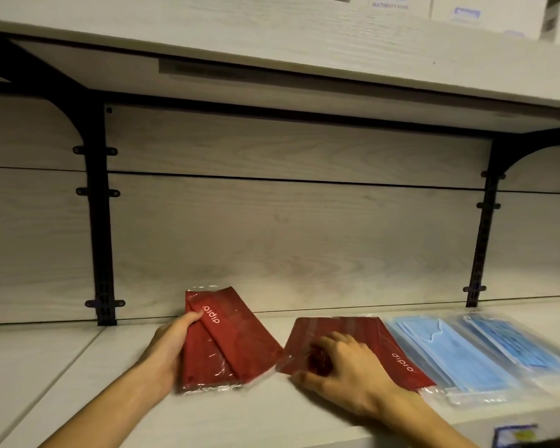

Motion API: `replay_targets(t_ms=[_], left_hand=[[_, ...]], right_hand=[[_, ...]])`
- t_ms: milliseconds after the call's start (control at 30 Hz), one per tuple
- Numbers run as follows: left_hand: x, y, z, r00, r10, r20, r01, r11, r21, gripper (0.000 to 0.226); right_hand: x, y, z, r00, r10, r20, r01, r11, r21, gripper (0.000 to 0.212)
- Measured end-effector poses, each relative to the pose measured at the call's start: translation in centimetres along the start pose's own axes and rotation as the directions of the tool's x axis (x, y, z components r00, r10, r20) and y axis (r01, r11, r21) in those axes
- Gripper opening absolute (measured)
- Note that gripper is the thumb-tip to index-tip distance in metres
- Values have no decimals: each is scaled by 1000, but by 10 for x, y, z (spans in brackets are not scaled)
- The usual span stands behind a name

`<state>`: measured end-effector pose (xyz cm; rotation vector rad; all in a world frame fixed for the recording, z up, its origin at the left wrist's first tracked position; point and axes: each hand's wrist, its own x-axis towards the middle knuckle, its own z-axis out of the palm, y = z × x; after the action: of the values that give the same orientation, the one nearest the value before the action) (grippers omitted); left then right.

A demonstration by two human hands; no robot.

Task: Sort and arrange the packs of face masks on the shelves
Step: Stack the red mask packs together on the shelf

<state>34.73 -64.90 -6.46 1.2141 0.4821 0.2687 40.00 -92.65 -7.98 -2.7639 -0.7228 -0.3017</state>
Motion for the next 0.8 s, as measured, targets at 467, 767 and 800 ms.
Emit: replay_targets(t_ms=[467,767,800], left_hand=[[-3,-7,2,985,116,126,-154,926,346,19],[-1,-3,-1,992,125,7,-122,961,248,17],[-1,-2,-2,992,128,-19,-119,962,244,17]], right_hand=[[-12,6,0,989,-119,-88,120,993,3,52],[9,5,-23,951,272,-146,14,436,900,17],[12,5,-25,946,307,-105,2,320,947,15]])
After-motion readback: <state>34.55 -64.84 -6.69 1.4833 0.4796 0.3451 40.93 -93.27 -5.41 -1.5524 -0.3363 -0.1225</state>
